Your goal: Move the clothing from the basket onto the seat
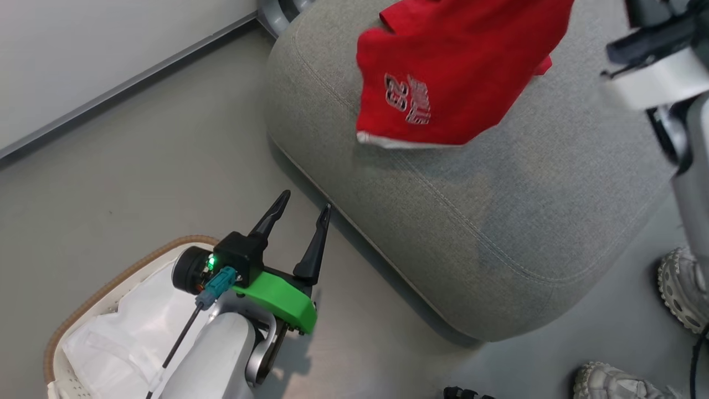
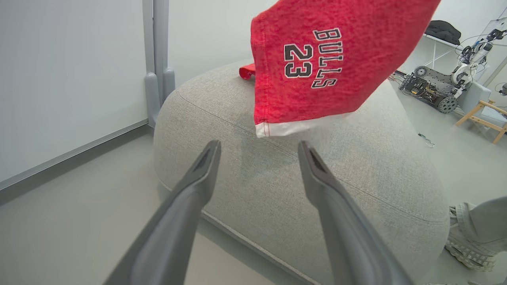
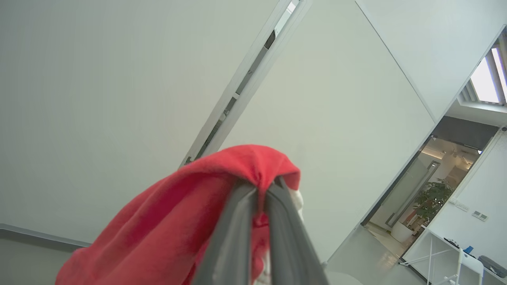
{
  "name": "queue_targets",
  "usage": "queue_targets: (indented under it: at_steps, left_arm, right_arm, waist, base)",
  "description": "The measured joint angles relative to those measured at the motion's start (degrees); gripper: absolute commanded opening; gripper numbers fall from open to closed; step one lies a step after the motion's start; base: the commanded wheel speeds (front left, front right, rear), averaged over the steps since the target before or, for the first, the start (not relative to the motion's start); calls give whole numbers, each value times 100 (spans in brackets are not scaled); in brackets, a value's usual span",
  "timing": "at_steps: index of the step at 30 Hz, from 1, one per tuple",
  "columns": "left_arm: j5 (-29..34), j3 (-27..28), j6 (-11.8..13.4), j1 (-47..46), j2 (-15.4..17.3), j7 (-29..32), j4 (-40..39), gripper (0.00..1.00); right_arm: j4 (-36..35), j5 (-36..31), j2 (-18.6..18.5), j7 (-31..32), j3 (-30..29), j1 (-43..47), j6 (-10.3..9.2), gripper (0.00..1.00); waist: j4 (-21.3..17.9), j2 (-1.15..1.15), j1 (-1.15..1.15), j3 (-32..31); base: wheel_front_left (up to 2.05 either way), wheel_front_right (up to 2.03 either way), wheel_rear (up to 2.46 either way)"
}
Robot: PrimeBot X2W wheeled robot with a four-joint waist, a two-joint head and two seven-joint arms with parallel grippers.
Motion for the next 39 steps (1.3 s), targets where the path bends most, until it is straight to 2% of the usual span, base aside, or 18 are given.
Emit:
queue_targets:
  at_steps: [9,14,20,28,35,36,37,38,39]
  left_arm:
    - [182,151,0,-146,246,-1,-229,100]
    - [259,90,0,-288,342,-1,-282,100]
    - [279,-15,0,-544,382,0,-378,100]
    - [299,-285,0,-857,403,-1,-417,100]
    - [288,-235,0,-922,432,0,-400,100]
    - [287,-225,0,-925,433,-1,-400,100]
    - [287,-211,0,-926,435,-1,-397,100]
    - [279,-193,0,-929,435,-1,-392,100]
    - [274,-180,0,-930,434,0,-390,100]
  right_arm:
    - [1083,-257,-387,0,-372,-1482,1,0]
    - [1513,-517,-495,0,-734,-1683,0,0]
    - [1945,-793,-422,0,-1118,-1526,1,0]
    - [2536,-934,108,0,-1931,-773,1,0]
    - [2788,-1091,604,0,-2808,71,1,0]
    - [2787,-1129,645,0,-2899,125,0,6]
    - [2781,-1140,682,0,-2964,153,1,21]
    - [2730,-1140,739,0,-3060,191,1,43]
    - [2658,-1144,773,0,-3115,246,0,84]
  waist:
    - [7,0,0,555]
    - [105,0,0,913]
    - [353,0,1,1339]
    - [788,0,1,1852]
    - [1082,0,1,2102]
    - [1102,0,1,2106]
    - [1107,0,1,2098]
    - [1108,0,1,2081]
    - [1106,0,1,2062]
  base:
    - [0,0,0]
    - [0,0,0]
    - [0,0,0]
    - [0,0,0]
    - [0,0,0]
    - [0,0,0]
    - [0,0,0]
    - [0,0,0]
    - [0,0,0]
